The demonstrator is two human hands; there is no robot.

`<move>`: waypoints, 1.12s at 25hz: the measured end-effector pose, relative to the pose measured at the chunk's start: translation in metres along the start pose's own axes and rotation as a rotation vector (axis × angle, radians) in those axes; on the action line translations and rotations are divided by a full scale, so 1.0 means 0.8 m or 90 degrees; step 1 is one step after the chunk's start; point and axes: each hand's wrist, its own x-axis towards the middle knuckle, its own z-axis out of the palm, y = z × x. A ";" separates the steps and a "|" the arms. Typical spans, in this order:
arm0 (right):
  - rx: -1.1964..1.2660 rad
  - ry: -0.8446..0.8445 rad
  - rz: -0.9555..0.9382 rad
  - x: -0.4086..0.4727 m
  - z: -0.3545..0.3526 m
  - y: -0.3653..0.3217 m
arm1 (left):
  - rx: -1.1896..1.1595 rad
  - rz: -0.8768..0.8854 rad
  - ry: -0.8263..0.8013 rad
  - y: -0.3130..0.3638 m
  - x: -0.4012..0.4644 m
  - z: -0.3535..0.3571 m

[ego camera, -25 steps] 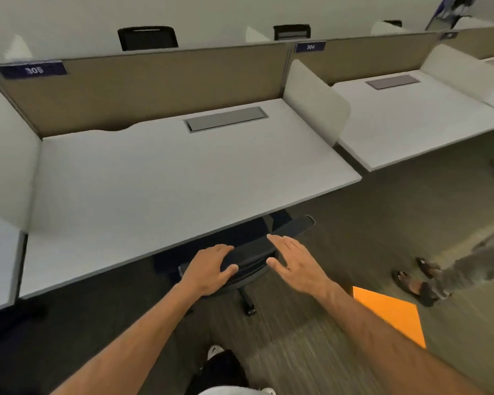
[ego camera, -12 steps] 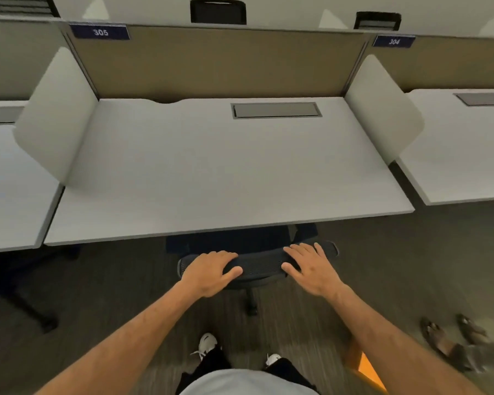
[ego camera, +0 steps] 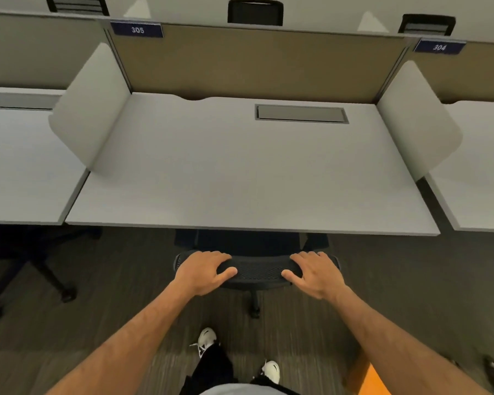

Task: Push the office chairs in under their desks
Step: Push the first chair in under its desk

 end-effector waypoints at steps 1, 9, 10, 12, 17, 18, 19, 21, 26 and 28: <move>-0.003 0.002 -0.006 0.002 -0.001 0.002 | 0.003 -0.002 0.001 0.001 0.002 -0.001; -0.037 0.035 -0.012 0.020 0.002 0.008 | 0.009 -0.018 0.015 0.002 0.011 -0.006; -0.036 0.034 -0.012 0.023 0.000 0.008 | 0.006 -0.018 0.011 0.001 0.014 -0.009; -0.031 0.036 -0.005 0.029 -0.005 0.008 | 0.008 -0.019 0.005 -0.002 0.021 -0.014; -0.018 0.033 0.008 0.043 -0.010 0.013 | 0.006 -0.011 -0.002 -0.007 0.038 -0.017; -0.015 0.040 0.012 0.048 -0.012 0.013 | 0.002 -0.011 0.002 -0.010 0.042 -0.019; -0.013 0.044 0.016 0.053 -0.014 0.014 | -0.002 -0.012 0.002 -0.012 0.046 -0.021; -0.009 0.047 0.022 0.061 -0.015 0.015 | 0.001 -0.013 -0.001 -0.016 0.053 -0.025; -0.008 0.044 0.026 0.078 -0.019 0.022 | 0.005 -0.006 0.005 -0.022 0.072 -0.031; -0.003 0.048 0.026 0.084 -0.022 0.022 | 0.002 -0.007 0.000 -0.027 0.081 -0.033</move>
